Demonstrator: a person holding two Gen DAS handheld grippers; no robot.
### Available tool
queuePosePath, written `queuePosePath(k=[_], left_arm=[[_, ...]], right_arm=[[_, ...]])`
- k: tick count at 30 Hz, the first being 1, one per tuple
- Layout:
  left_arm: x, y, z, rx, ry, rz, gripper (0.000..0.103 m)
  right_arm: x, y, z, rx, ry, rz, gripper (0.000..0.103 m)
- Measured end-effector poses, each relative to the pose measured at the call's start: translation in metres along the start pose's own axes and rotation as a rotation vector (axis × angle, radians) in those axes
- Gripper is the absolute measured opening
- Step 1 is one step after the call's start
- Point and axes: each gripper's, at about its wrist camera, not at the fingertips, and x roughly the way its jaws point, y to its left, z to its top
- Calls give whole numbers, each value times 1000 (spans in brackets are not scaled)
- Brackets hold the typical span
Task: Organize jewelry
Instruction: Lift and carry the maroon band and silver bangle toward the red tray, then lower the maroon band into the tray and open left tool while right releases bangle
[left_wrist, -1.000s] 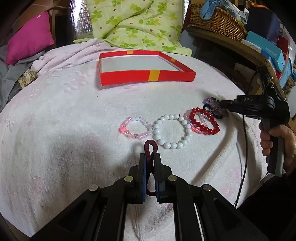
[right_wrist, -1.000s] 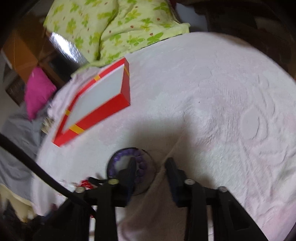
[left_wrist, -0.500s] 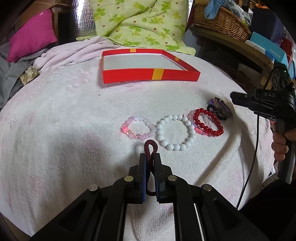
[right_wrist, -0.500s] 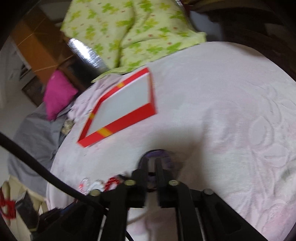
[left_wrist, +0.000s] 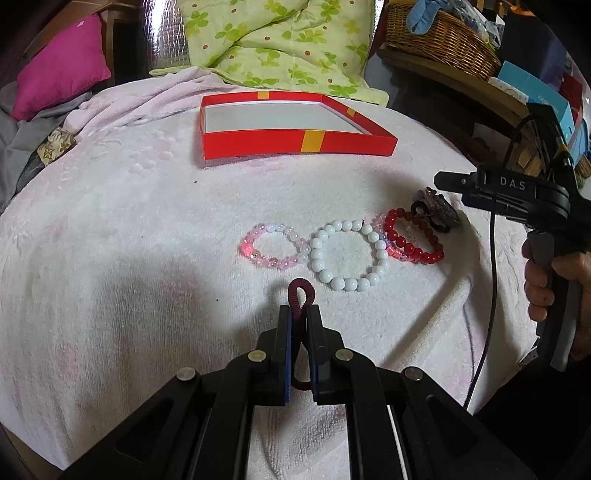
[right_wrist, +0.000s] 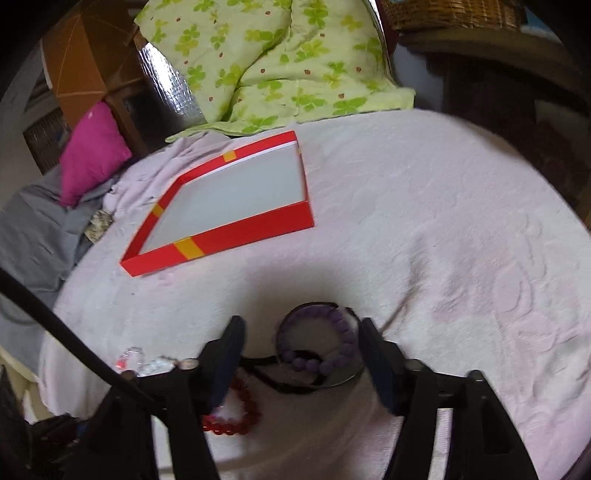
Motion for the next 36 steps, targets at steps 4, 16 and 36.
queuePosePath(k=[4, 16, 36], left_arm=[[-1, -2, 0, 1, -1, -8, 8], [-5, 2, 2, -15, -13, -2, 8], [43, 29, 173, -4, -197, 135, 8]], right_arm=[[16, -6, 0, 9, 62, -6, 75], [14, -5, -5, -9, 46, -17, 65], [52, 55, 93, 20, -154, 153, 65]])
